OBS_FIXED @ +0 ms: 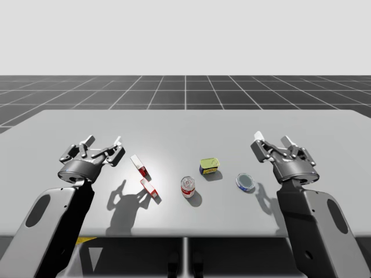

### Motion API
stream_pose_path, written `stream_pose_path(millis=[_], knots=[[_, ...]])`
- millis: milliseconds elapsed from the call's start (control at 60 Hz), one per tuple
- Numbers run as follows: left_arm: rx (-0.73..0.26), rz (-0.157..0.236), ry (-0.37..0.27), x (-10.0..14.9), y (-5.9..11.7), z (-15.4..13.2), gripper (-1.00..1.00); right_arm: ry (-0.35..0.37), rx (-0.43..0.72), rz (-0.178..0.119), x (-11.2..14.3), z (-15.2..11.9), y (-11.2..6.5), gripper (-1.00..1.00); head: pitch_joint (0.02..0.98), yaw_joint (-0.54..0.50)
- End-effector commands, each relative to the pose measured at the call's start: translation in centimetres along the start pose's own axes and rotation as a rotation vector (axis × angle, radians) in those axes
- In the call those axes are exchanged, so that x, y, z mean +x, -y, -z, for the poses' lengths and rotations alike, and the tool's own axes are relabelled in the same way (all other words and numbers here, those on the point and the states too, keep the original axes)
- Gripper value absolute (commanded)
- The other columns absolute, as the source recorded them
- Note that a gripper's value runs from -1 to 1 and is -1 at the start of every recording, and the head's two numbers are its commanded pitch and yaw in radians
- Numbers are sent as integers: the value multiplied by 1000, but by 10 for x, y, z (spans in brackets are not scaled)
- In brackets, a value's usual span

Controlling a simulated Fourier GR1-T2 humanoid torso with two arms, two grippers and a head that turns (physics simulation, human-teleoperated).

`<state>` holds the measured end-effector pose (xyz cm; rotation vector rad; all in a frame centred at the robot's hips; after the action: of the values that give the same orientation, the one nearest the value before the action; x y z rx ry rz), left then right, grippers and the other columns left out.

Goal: Grasp the tuna can and hold it up.

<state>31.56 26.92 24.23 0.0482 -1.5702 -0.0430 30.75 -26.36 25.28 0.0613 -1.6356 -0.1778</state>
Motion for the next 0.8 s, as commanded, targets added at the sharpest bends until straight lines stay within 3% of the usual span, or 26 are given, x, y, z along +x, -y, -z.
stream_pose_path(millis=[17,33,67,83,117,150,200,433,583,800], knots=[[-4,1,1,0,1,0,-1000,10,17,12,0,-5,0,-1000,82,21],[-4,1,1,0,1,0,-1000,19,15,8,0,-4,0,-1000,83,21],[-6,0,0,0,1,0,-1000,9,39,38,2,-3,1,-1000,94,20],[-7,0,-1,0,1,0,-1000,11,34,38,1,-2,0,-1000,98,19],[-7,0,-1,0,1,0,-1000,-4,54,32,1,-1,1,-1000,108,17],[-8,0,-2,0,1,0,-1000,-46,58,-7,-1,-1,2,-1000,138,13],[-7,0,-3,0,1,0,-1000,-33,50,9,-1,0,2,-1000,175,11],[-15,9,-6,0,2,0,-1000,-25,2,-11,-3,6,6,-1000,445,-21],[-21,20,-8,0,3,0,-1000,-16,-12,-35,-3,7,7,-1000,607,-111],[-40,39,-7,-1,11,-2,-1000,-4,-16,-62,-3,7,5,-1000,761,-271]])
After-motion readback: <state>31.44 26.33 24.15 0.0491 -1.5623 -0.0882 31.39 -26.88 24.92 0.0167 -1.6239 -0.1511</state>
